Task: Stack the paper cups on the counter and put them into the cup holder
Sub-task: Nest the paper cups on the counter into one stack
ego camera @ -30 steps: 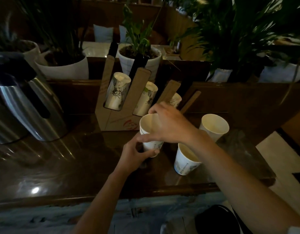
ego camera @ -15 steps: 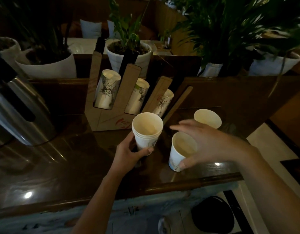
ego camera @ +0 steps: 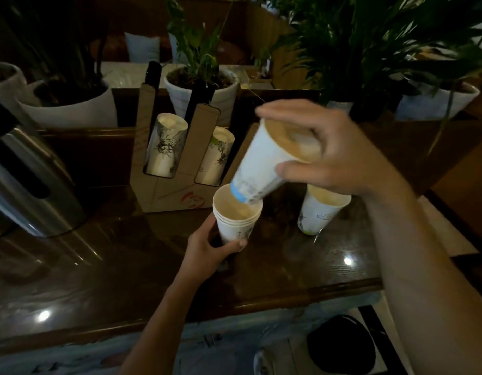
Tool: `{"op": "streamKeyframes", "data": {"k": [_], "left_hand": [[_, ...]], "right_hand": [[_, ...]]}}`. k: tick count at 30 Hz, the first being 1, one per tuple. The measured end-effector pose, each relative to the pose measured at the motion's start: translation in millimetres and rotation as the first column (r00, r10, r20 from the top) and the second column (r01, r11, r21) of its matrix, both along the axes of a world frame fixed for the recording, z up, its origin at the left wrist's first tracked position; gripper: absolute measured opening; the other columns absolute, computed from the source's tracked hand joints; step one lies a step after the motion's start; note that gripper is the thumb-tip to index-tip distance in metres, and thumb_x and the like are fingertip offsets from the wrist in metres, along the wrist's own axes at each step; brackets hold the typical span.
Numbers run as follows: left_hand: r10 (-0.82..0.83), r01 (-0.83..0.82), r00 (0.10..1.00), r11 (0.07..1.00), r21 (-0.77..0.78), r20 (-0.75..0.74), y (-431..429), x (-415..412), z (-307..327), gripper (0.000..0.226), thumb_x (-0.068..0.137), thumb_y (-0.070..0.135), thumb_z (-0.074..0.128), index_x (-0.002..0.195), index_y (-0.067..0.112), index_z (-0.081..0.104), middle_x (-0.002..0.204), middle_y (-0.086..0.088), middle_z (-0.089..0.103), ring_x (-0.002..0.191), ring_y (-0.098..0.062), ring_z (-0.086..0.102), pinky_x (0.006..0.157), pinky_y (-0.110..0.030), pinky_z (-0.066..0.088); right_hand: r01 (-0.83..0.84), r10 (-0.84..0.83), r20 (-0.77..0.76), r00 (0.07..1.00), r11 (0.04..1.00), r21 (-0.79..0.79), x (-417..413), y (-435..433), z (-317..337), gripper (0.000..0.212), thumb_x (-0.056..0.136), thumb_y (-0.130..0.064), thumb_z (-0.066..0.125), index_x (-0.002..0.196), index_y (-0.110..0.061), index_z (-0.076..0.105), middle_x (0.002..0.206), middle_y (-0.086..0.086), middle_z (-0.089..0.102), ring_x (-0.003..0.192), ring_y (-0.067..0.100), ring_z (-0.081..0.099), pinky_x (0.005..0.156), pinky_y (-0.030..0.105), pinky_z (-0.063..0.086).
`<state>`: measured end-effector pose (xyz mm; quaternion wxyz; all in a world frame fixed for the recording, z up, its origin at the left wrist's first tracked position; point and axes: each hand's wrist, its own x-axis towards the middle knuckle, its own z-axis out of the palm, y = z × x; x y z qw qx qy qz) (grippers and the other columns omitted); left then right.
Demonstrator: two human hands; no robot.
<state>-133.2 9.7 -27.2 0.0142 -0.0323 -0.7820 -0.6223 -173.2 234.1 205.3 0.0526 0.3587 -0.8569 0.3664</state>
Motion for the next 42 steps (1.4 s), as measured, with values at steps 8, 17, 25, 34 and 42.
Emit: {"op": "streamKeyframes", "data": {"k": [8,17,25,34,42], "left_hand": [[0.002,-0.002,1.0,1.0,0.003,0.011,1.3,1.1,2.5,0.086,0.068,0.055,0.086,0.144,0.029,0.053,0.135,0.015,0.068,0.129,-0.006,0.062,0.109,-0.041,0.053],[-0.019,0.019,1.0,1.0,0.001,0.003,0.2,0.0,-0.1,0.086,0.07,0.054,0.085,0.145,0.027,0.052,0.137,0.018,0.066,0.13,-0.001,0.06,0.106,-0.028,0.051],[0.001,-0.001,1.0,1.0,-0.017,0.015,1.8,-1.2,-2.0,0.087,0.07,0.047,0.086,0.146,0.024,0.051,0.138,0.013,0.066,0.131,-0.004,0.06,0.11,-0.038,0.051],[0.036,-0.035,0.999,0.999,-0.025,0.021,2.7,-0.5,-0.8,0.089,0.068,0.048,0.087,0.146,0.022,0.052,0.14,0.01,0.066,0.134,-0.011,0.059,0.113,-0.049,0.048],[0.064,-0.064,0.998,0.998,-0.016,0.02,2.8,1.6,2.5,0.08,0.068,0.048,0.09,0.138,0.022,0.06,0.132,0.011,0.071,0.129,-0.01,0.064,0.111,-0.048,0.051]], "right_hand": [[-0.176,0.111,0.232,0.966,0.943,0.283,-23.1,-49.5,-53.6,0.073,0.079,-0.017,0.079,0.145,-0.034,0.052,0.155,-0.01,0.041,0.143,0.009,0.033,0.113,0.046,0.036],[0.001,-0.045,0.249,0.968,0.985,0.175,-23.5,-21.3,-79.5,0.056,0.094,-0.044,0.068,0.146,-0.035,0.049,0.149,-0.013,0.052,0.136,0.005,0.045,0.109,0.038,0.04],[0.237,-0.477,0.26,0.84,0.753,0.614,-49.4,90.8,-81.2,0.094,0.072,-0.036,0.089,0.15,-0.044,0.037,0.163,-0.002,0.024,0.148,0.028,0.025,0.108,0.048,0.035],[0.413,-0.446,0.099,0.89,0.878,0.241,-29.8,65.4,-22.4,0.075,0.066,-0.078,0.066,0.132,-0.042,0.057,0.121,-0.01,0.061,0.101,0.009,0.059,0.069,0.03,0.048],[0.277,-0.258,-0.101,0.961,0.898,0.343,-22.6,-53.3,28.8,0.065,0.067,-0.081,0.057,0.111,-0.033,0.062,0.1,-0.007,0.062,0.084,0.014,0.059,0.062,0.031,0.045]]}}
